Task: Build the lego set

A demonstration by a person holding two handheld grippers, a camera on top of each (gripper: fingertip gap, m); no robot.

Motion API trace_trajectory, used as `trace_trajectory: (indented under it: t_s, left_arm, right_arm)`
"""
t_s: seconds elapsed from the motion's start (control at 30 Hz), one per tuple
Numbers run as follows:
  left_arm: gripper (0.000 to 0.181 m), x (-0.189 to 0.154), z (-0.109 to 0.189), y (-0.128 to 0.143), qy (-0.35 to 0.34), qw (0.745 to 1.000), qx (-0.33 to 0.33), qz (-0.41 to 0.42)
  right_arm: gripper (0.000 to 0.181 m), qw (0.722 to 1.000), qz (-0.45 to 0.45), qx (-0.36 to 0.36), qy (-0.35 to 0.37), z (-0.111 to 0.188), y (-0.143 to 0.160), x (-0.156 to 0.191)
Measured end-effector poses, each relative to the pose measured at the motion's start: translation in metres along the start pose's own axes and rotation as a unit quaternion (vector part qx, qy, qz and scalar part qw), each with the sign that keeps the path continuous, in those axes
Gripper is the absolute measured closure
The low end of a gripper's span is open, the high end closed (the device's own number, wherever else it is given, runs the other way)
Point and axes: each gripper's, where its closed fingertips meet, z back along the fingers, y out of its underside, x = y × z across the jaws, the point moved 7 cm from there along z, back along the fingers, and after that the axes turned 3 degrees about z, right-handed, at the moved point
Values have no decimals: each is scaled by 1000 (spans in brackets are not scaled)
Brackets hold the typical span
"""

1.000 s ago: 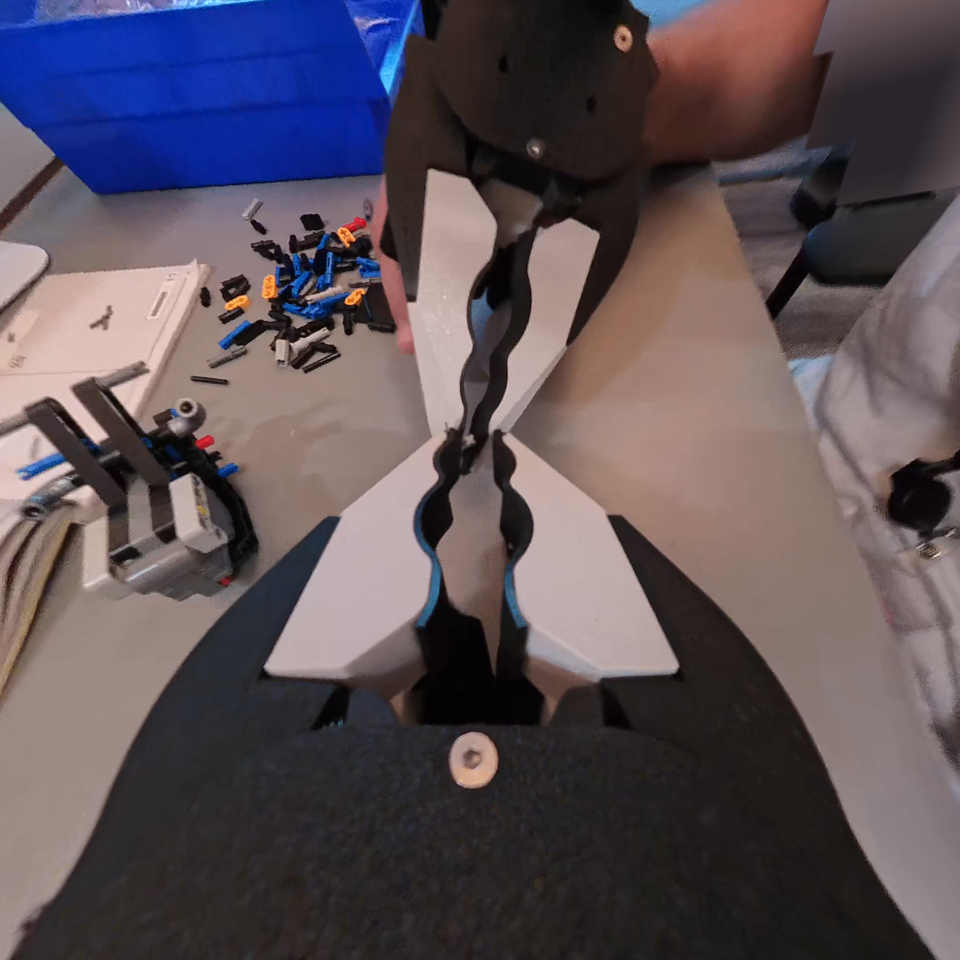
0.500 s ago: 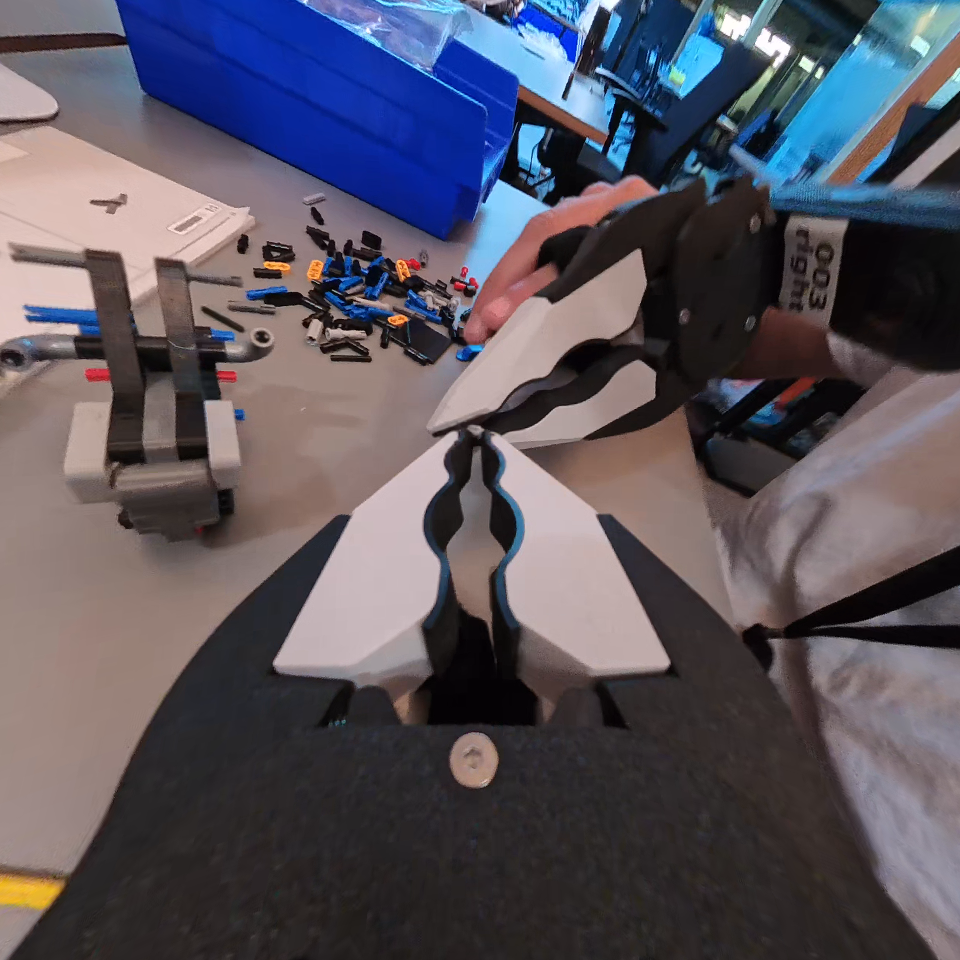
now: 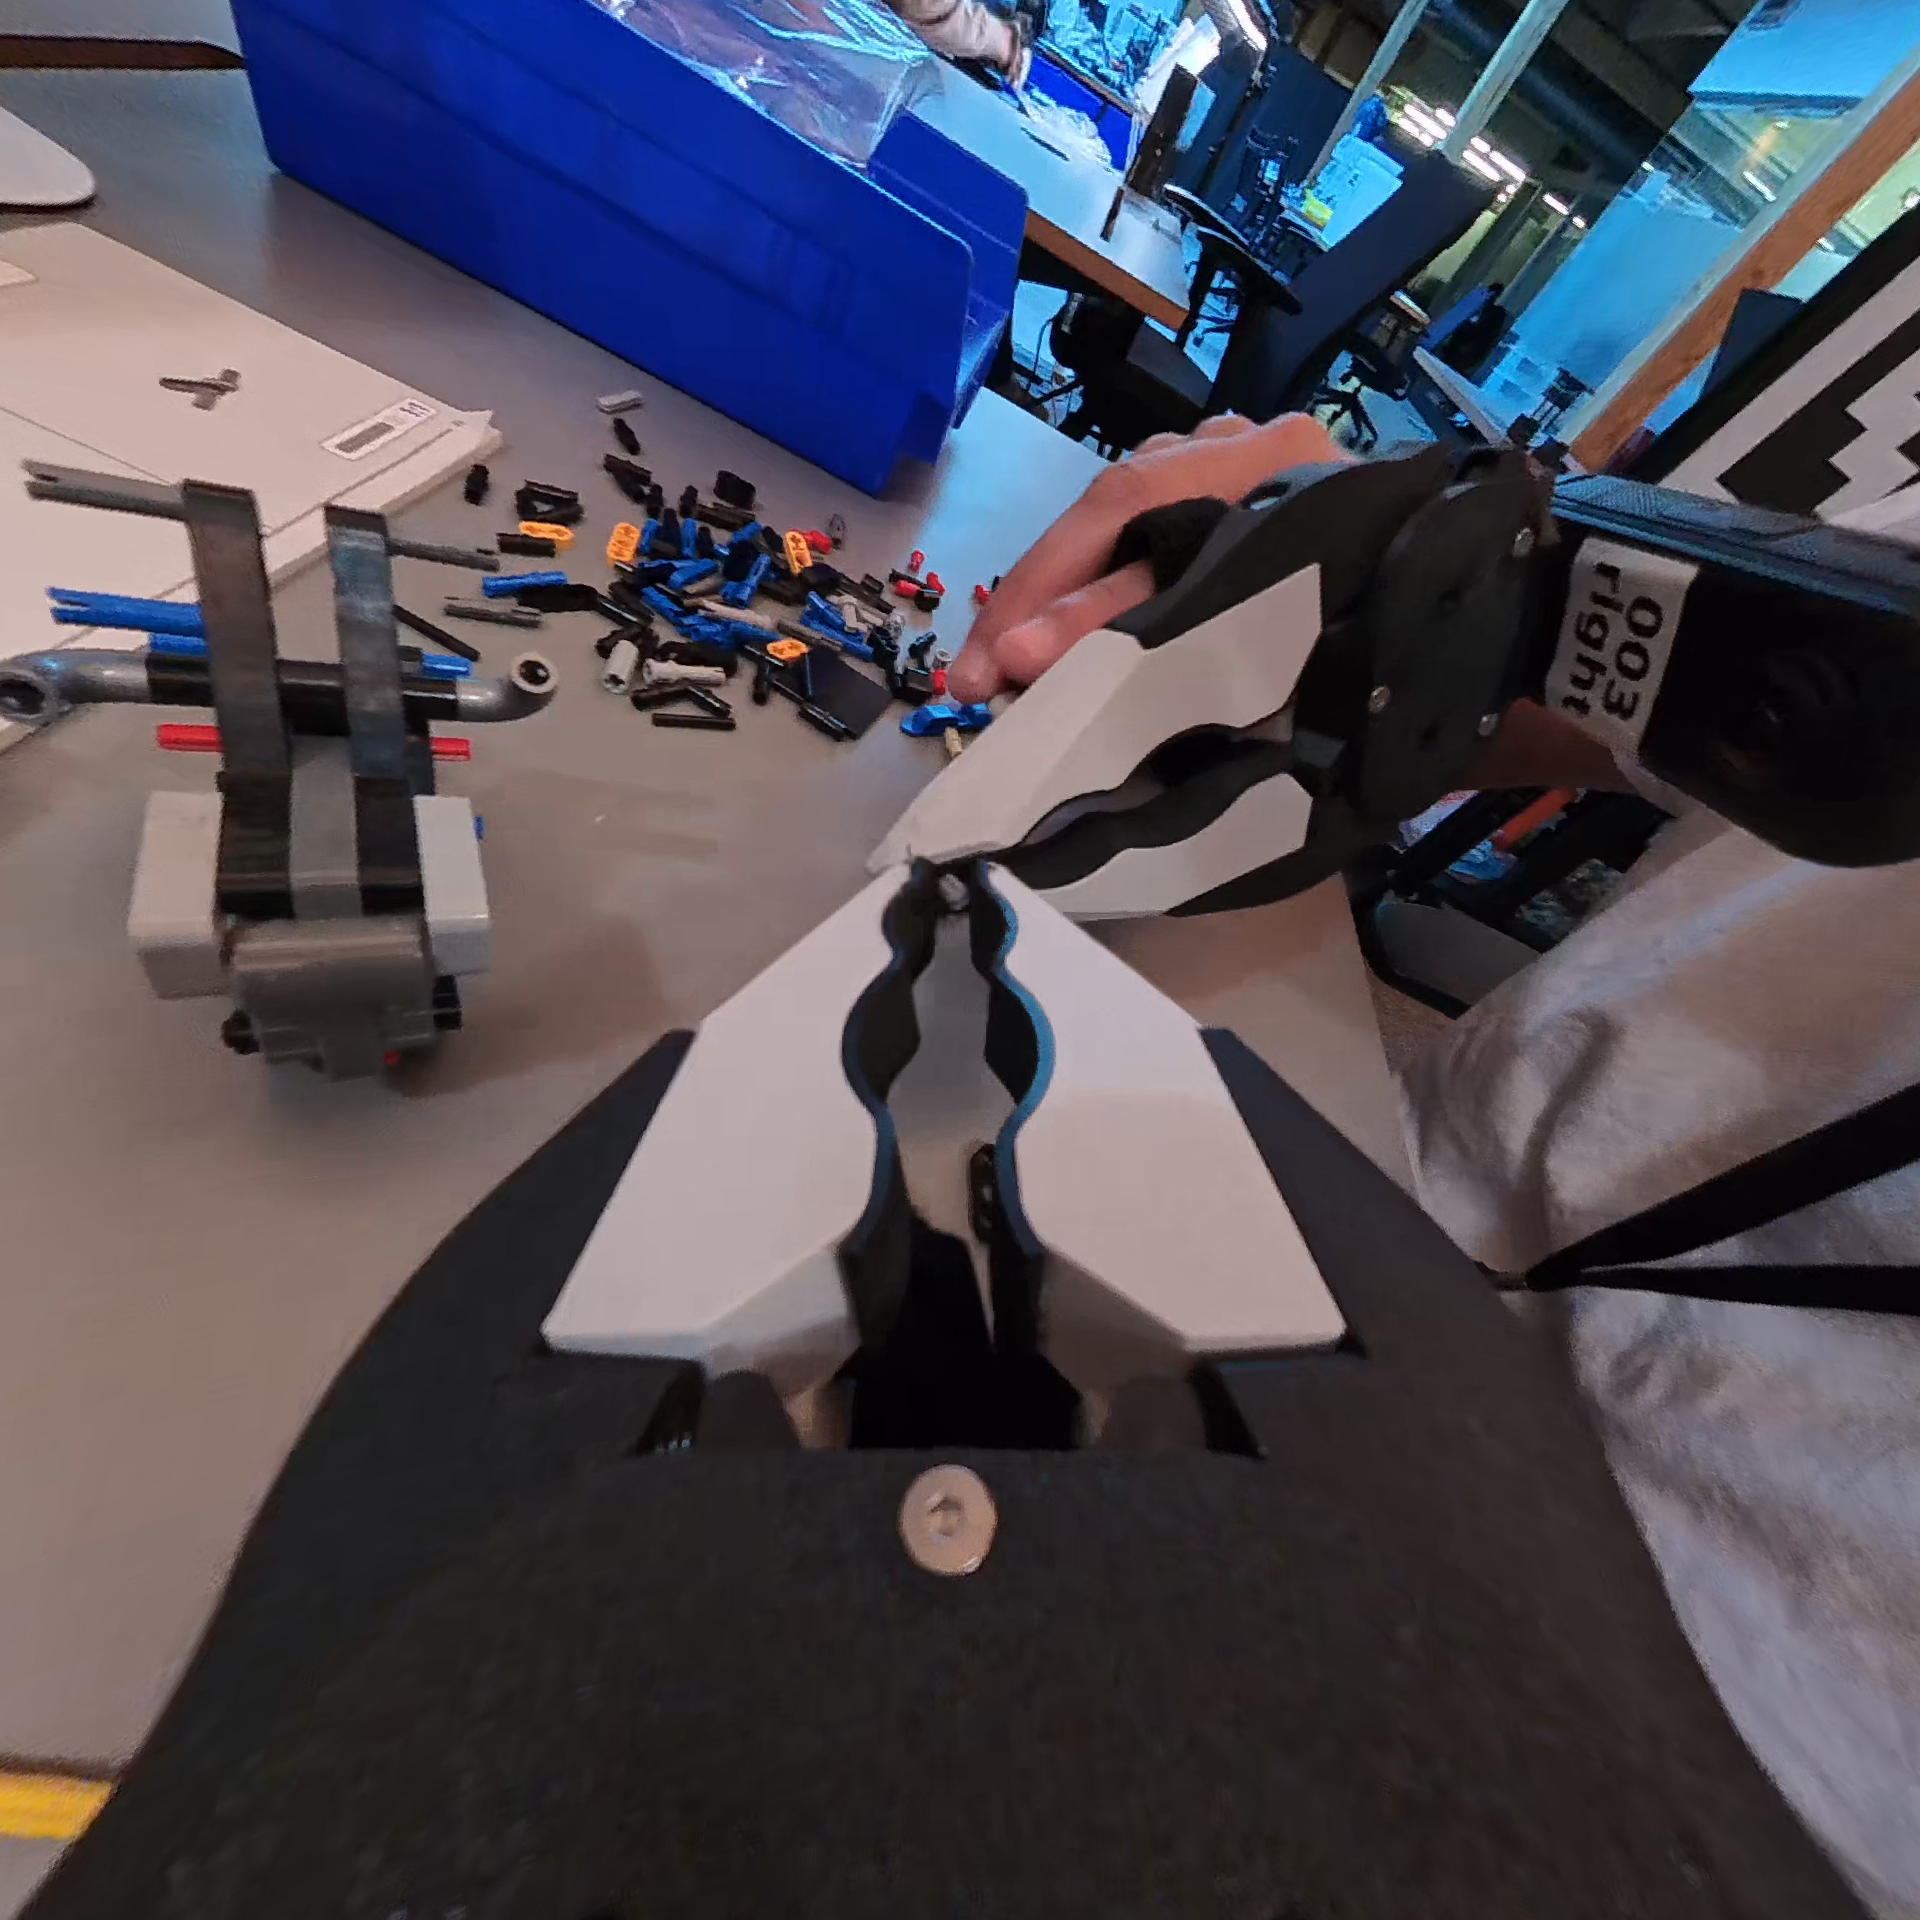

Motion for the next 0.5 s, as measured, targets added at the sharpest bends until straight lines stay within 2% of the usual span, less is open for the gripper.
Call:
trace_trajectory:
  t_s: [0.03,0.13,0.5]
  left_arm:
    - [179,1,0,1,-6,1000,5,-2]
    - [181,2,1,0,-10,1000,11,-7]
    - [181,12,5,1,84,983,-39,160]
  right_arm:
    - [178,1000,-5,0,-4,-1,1,1]
    - [178,1000,-23,-15,-8,-1,1,0]
    - [178,997,41,-17,58,-1,-2,0]
